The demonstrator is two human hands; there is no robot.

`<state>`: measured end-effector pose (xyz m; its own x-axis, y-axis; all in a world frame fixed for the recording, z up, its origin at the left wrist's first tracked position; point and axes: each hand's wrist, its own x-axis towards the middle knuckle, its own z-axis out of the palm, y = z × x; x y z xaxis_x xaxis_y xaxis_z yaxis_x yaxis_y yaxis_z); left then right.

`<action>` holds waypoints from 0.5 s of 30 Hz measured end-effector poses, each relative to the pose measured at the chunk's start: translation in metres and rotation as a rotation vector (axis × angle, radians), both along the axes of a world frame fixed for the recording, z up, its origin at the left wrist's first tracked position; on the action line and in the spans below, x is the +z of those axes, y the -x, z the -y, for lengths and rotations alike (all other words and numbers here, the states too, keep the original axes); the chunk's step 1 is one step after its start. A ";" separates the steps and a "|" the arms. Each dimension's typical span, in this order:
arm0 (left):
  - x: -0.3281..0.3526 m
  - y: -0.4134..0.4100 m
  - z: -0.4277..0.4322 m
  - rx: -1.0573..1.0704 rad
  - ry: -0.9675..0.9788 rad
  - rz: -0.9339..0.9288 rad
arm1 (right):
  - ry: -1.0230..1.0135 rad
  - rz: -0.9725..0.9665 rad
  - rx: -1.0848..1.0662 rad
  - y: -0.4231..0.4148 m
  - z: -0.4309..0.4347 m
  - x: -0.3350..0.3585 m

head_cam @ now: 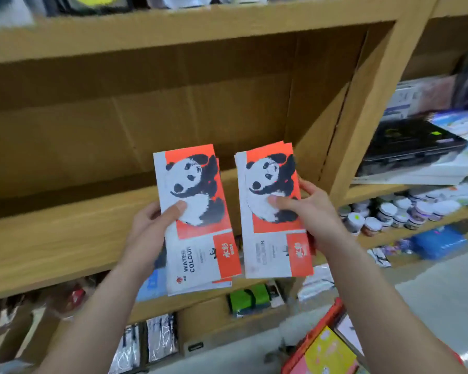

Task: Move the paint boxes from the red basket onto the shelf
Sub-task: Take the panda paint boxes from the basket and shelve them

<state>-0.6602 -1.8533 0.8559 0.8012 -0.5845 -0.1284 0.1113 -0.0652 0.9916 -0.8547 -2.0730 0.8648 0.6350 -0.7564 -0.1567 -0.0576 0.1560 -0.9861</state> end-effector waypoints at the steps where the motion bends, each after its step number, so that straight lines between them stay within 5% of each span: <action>1: 0.000 -0.011 0.003 0.012 0.020 -0.002 | -0.019 -0.042 0.021 -0.019 0.012 0.005; 10: -0.016 -0.068 0.003 0.097 0.021 -0.059 | -0.053 -0.380 0.074 -0.106 0.074 -0.012; 15: -0.006 -0.059 0.010 0.073 0.061 -0.075 | 0.477 -0.478 -0.210 -0.095 0.068 -0.013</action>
<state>-0.6011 -1.8634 0.8496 0.8314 -0.5336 -0.1554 0.1874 0.0060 0.9823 -0.7600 -2.1405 0.8515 0.4127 -0.9108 -0.0026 -0.5173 -0.2321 -0.8237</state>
